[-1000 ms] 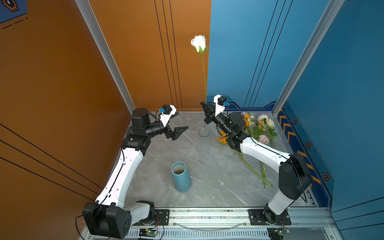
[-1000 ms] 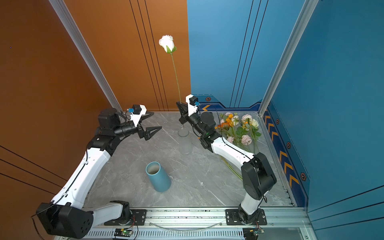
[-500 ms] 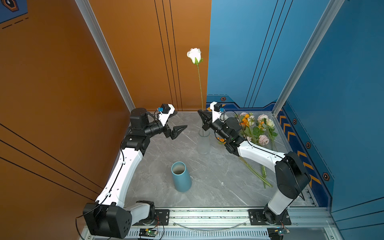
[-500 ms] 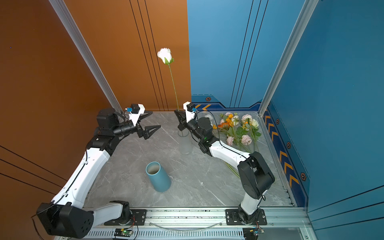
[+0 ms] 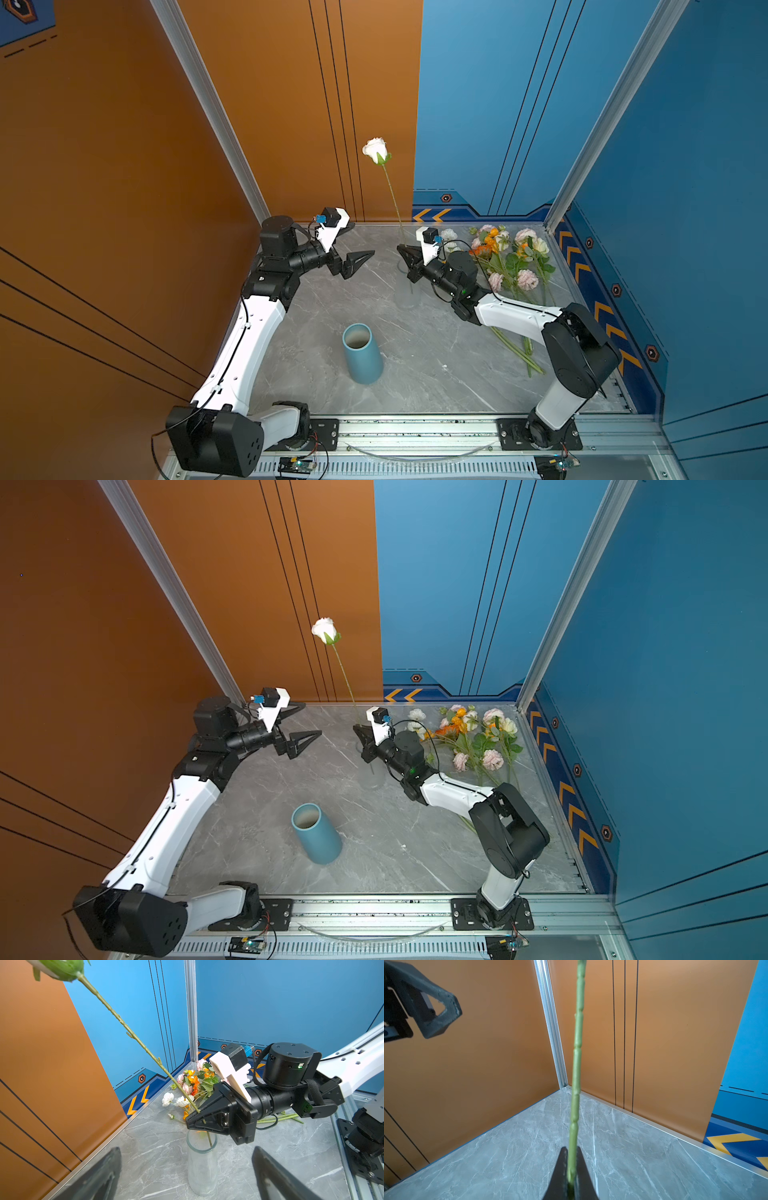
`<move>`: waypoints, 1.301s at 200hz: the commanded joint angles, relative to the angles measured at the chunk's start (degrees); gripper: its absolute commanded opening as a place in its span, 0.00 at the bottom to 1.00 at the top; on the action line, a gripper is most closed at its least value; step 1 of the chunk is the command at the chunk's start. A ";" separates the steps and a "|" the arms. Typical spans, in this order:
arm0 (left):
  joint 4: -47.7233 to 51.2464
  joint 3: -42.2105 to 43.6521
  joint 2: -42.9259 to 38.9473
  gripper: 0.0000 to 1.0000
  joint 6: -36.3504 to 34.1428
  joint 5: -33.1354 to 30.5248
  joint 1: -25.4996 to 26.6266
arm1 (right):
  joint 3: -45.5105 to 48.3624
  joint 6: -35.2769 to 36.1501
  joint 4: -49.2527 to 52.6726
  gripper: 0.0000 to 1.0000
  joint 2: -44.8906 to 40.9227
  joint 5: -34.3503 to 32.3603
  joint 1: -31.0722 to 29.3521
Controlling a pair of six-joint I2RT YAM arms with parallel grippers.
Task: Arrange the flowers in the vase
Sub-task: 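Open the right gripper and withdraw it toward the flower pile, then lower the right gripper onto the flower stems while the left moves near the vase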
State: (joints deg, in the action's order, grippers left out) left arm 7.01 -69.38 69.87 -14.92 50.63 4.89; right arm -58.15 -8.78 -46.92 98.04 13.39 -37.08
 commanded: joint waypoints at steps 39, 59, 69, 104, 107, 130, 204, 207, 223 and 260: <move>-0.85 0.84 -0.06 0.98 0.62 1.60 -0.18 | 0.85 0.69 -0.20 0.17 -1.13 -0.11 -0.31; -0.80 0.91 -0.17 0.98 0.60 1.49 -0.23 | 0.85 0.53 -0.19 0.17 -1.10 -0.26 -0.30; -0.81 0.86 -0.17 0.98 0.59 1.55 -0.23 | 0.91 0.53 -0.11 0.18 -1.30 -0.41 -0.28; -0.85 0.75 -0.26 0.98 0.68 1.95 -0.06 | 1.52 0.74 0.98 0.31 -3.18 -1.20 -0.33; -0.85 0.72 -0.26 0.98 0.68 1.93 -0.04 | 1.69 0.79 1.07 0.32 -3.42 -1.37 -0.28; -0.85 0.82 -0.28 0.98 0.68 1.94 0.59 | 3.43 1.20 1.51 0.41 -5.73 -2.60 -0.15; -0.79 1.34 -0.19 0.98 -0.35 -1.36 6.78 | 6.70 -3.87 27.70 1.00 -20.17 -26.28 2.90; -0.81 1.36 -0.17 0.98 -0.37 -1.78 7.38 | 5.82 -4.41 31.21 1.00 -20.51 -27.19 3.43; -0.83 1.61 -0.39 0.98 -0.85 -5.38 11.03 | 0.61 -8.18 48.78 1.00 -21.29 -29.63 8.19; -0.80 2.99 -1.18 0.98 -3.29 -11.71 20.09 | -2.00 -11.29 65.83 0.97 -22.33 -24.35 20.08</move>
State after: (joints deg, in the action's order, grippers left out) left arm 6.83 -67.72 69.84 -15.86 44.23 20.43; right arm -59.22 -16.16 -1.06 77.21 -9.63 -22.22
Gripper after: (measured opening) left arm 0.979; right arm 0.994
